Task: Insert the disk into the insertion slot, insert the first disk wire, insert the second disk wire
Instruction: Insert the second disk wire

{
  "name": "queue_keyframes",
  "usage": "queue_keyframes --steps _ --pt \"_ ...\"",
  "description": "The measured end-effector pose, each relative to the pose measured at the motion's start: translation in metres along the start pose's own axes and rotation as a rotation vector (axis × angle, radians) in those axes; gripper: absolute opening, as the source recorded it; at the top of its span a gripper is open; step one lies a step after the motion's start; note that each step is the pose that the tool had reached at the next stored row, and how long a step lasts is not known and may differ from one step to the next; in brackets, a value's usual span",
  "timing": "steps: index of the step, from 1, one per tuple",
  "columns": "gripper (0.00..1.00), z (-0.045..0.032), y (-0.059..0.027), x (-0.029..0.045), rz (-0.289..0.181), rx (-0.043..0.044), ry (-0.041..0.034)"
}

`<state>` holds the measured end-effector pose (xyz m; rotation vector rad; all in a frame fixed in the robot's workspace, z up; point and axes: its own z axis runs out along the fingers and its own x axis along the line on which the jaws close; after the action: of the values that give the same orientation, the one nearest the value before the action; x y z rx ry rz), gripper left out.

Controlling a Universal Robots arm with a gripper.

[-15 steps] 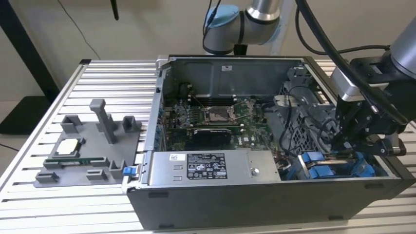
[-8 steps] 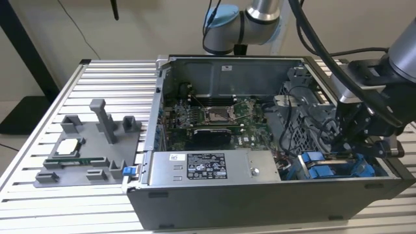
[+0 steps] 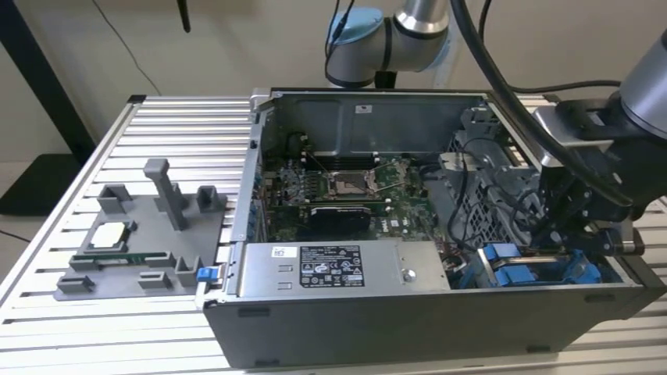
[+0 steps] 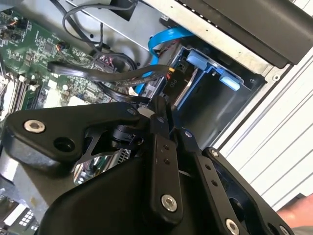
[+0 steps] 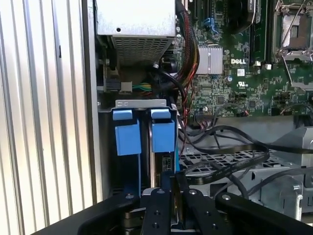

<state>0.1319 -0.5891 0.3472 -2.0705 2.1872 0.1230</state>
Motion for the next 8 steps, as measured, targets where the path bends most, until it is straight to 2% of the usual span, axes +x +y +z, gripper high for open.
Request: queue_keyframes --steps 8 --pt "0.00 0.0032 -0.0015 0.0004 0.008 0.0021 0.0003"
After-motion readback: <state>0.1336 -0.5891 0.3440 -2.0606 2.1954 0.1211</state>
